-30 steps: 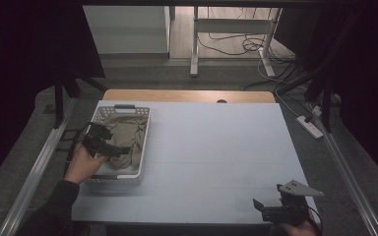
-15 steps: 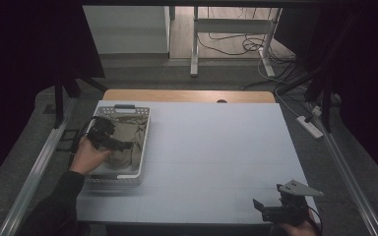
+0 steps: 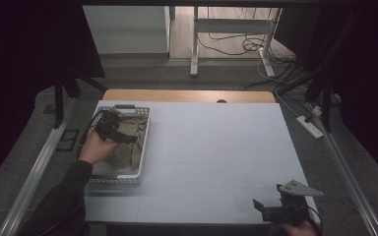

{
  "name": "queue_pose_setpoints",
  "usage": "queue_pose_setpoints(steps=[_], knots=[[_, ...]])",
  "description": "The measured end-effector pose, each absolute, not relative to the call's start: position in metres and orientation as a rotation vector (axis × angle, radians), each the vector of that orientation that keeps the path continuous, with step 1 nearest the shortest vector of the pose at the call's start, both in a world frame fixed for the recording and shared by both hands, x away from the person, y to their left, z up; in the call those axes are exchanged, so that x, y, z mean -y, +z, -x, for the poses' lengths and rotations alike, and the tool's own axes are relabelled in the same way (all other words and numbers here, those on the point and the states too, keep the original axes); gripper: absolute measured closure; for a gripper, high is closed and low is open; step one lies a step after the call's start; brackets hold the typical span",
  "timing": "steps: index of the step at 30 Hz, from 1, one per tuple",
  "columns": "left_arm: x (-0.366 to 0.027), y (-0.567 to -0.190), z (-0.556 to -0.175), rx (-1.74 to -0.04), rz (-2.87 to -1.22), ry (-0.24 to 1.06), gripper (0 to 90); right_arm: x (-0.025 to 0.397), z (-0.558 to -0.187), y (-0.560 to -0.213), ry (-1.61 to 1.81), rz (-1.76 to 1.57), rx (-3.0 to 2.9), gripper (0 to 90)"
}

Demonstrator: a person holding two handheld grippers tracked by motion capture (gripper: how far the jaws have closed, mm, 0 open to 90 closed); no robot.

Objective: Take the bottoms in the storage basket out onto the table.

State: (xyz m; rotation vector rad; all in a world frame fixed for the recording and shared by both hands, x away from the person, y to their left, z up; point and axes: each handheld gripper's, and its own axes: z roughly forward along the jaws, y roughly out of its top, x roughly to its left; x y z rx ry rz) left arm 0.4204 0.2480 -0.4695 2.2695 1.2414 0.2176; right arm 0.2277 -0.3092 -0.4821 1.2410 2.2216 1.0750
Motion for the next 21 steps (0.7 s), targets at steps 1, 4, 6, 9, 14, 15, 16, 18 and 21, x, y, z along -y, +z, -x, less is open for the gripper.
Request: queue_pose_setpoints(steps=[1, 4, 6, 9, 14, 15, 16, 18, 21], knots=[[-0.248, -0.47, -0.422, -1.244, -2.272, 0.218, 0.0, 0.309, -0.228, -0.482, 1.075, -1.241, -2.222, 0.0], [-0.247, -0.472, -0.427, -1.255, -2.283, 0.216, 0.0, 0.309, -0.228, -0.482, 1.074, -1.239, -2.223, 0.0], [-0.246, -0.473, -0.43, -1.256, -2.298, 0.223, 0.0, 0.309, -0.228, -0.482, 1.074, -1.239, -2.223, 0.0], [-0.245, -0.475, -0.434, -1.26, -2.308, 0.219, 0.0, 0.309, -0.228, -0.482, 1.073, -1.238, -2.224, 0.0], [-0.242, -0.479, -0.443, -1.258, -2.329, 0.224, 0.0, 0.309, -0.228, -0.482, 1.072, -1.236, -2.225, 0.0], [-0.242, -0.479, -0.443, -1.258, -2.329, 0.224, 0.0, 0.309, -0.228, -0.482, 1.072, -1.236, -2.225, 0.0], [-0.241, -0.479, -0.444, -1.259, -2.33, 0.226, 0.0, 0.308, -0.228, -0.482, 1.071, -1.234, -2.227, 0.0], [-0.239, -0.48, -0.448, -1.259, -2.342, 0.231, 0.0, 0.308, -0.228, -0.482, 1.071, -1.233, -2.227, 0.0], [-0.238, -0.482, -0.45, -1.263, -2.344, 0.225, 0.0, 0.308, -0.227, -0.482, 1.073, -1.231, -2.229, 0.0]])
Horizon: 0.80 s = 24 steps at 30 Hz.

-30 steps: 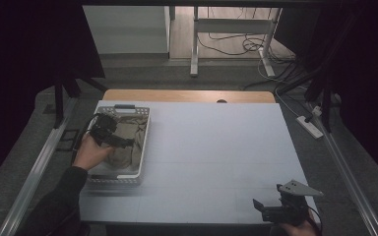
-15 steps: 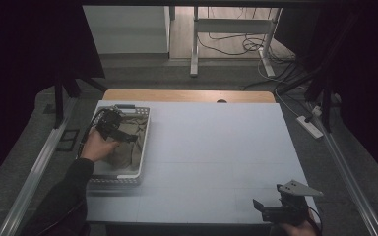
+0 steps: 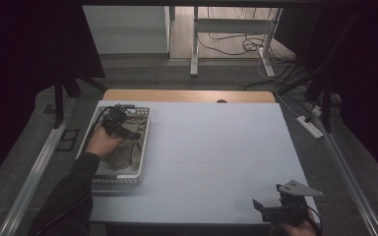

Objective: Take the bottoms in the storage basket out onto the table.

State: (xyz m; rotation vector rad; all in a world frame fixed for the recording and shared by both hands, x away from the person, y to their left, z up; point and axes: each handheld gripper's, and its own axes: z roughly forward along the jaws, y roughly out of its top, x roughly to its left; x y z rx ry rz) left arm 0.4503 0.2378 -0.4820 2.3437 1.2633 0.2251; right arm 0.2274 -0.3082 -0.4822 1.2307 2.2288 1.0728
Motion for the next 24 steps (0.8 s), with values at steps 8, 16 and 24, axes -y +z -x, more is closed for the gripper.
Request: queue_pose_setpoints(steps=[8, 16, 24], knots=[[-0.235, -0.492, -0.461, -1.299, -2.383, 0.221, 0.0, 0.308, -0.227, -0.482, 1.074, -1.225, -2.233, 0.0], [-0.239, -0.505, -0.469, -1.365, -2.391, 0.188, 0.0, 0.308, -0.227, -0.482, 1.077, -1.215, -2.238, 0.0], [-0.236, -0.515, -0.471, -1.388, -2.447, 0.169, 0.0, 0.307, -0.227, -0.482, 1.073, -1.21, -2.243, 0.0]])
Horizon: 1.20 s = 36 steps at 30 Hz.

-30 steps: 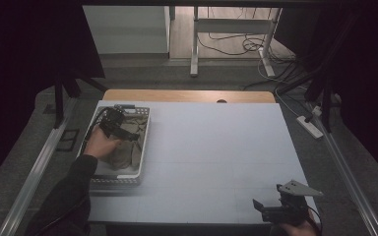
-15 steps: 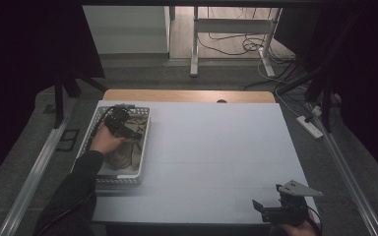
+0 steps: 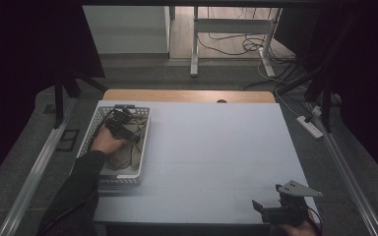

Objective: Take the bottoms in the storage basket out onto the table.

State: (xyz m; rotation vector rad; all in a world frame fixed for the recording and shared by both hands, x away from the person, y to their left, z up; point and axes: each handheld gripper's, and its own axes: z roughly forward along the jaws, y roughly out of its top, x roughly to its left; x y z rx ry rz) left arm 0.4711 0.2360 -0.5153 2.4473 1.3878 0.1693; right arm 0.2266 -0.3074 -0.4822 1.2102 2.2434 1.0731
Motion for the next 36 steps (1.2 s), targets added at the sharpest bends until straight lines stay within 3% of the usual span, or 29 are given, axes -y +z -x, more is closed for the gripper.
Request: queue_pose_setpoints(steps=[9, 12, 13, 19, 21, 31, 36], knots=[[-0.232, -0.519, -0.472, -1.428, -2.435, 0.164, 3.2, 0.306, -0.226, -0.482, 1.066, -1.2, -2.248, 0.0], [-0.234, -0.516, -0.47, -1.428, -2.425, 0.17, 18.3, 0.306, -0.226, -0.482, 1.065, -1.198, -2.249, 0.0], [-0.235, -0.515, -0.469, -1.429, -2.42, 0.175, 18.3, 0.306, -0.226, -0.482, 1.065, -1.198, -2.249, 0.0], [-0.235, -0.511, -0.463, -1.401, -2.403, 0.169, 51.1, 0.306, -0.226, -0.482, 1.064, -1.197, -2.25, 0.0], [-0.235, -0.51, -0.463, -1.404, -2.398, 0.162, 56.7, 0.306, -0.226, -0.482, 1.059, -1.195, -2.252, 0.0], [-0.232, -0.503, -0.463, -1.418, -2.418, 0.154, 64.4, 0.306, -0.226, -0.482, 1.063, -1.199, -2.252, 0.0], [-0.237, -0.497, -0.465, -1.437, -2.376, 0.064, 64.5, 0.307, -0.226, -0.482, 1.066, -1.201, -2.251, 0.0]])
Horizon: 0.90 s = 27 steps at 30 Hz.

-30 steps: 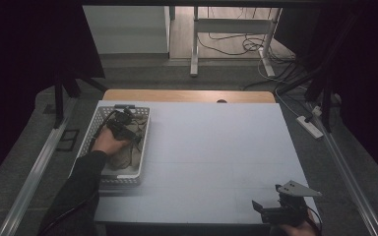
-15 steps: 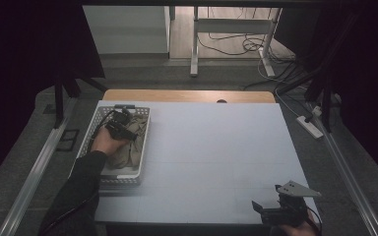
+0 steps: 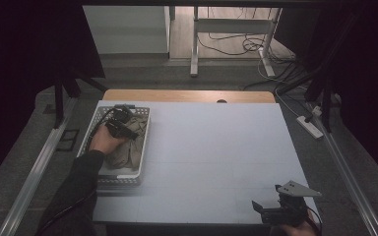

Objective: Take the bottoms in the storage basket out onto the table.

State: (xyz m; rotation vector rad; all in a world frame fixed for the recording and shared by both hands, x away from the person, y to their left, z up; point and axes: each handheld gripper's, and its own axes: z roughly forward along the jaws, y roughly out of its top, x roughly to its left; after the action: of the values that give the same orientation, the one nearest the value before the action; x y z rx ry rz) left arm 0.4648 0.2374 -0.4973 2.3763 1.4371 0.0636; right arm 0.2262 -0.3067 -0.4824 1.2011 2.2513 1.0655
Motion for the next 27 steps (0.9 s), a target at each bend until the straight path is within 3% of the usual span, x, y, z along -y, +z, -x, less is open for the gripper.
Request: queue_pose_setpoints(steps=[27], knots=[[-0.264, -0.433, -0.447, -1.369, -2.299, 0.093, 64.5, 0.306, -0.226, -0.483, 1.059, -1.197, -2.255, 0.0]])
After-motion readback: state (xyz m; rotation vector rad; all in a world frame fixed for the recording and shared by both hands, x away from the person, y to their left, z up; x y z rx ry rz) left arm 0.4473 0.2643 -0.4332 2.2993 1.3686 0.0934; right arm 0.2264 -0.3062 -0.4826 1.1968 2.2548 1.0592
